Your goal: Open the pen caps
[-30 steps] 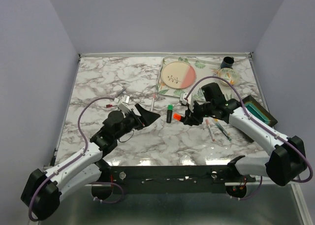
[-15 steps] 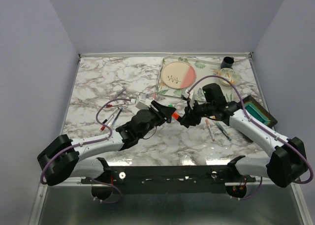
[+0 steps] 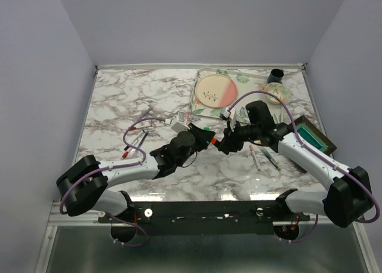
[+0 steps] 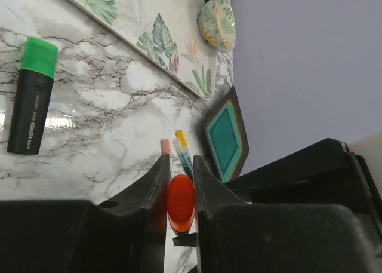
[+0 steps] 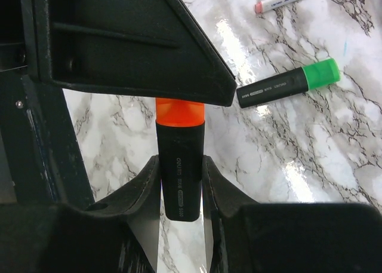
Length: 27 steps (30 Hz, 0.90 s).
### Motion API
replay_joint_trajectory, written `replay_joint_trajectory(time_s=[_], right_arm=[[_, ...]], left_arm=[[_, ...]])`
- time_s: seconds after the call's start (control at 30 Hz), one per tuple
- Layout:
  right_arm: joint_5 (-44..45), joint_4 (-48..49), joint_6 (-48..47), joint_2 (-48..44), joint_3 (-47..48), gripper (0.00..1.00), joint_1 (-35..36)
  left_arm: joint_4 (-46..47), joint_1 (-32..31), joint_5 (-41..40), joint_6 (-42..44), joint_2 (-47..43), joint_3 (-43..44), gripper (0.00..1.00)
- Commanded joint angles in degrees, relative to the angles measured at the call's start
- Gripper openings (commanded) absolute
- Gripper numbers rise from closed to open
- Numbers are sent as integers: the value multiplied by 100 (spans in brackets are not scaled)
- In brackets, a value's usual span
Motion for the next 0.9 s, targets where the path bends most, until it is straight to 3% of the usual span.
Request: replay_joint_trajectory(time_s=[0.0,0.1,0.17,0.23,0.43,0.57,0.73,0.87], right_arm=[[46,175,88,-36,-43,1,30],[29,158,45,26,-86,1,30],[-68,105,-43,104,-113,1,30],[-147,9,-113,157,-87,1,30],[-200,-123,-237,324,-60,0,91],[11,-115,-281,439,-43,1,144],[1702,88,-149,825,36,1,144],[2401,105,-105,1334,203,1,144]], left_arm=[[-52,-56,-229,142,38,135,19],[-209,40,-404,230,-189,144,0],[-465,286,-571,230,-488,13,0],[-596,944,-555,143,-1059,-172,0],[-965,2377,103,81,-2150,-621,0],[-958,2659,385,90,-2326,-883,0],[-1254,2801,711,466,-2169,-1122,0],[-1256,2862,755,625,-2002,-1857,0]])
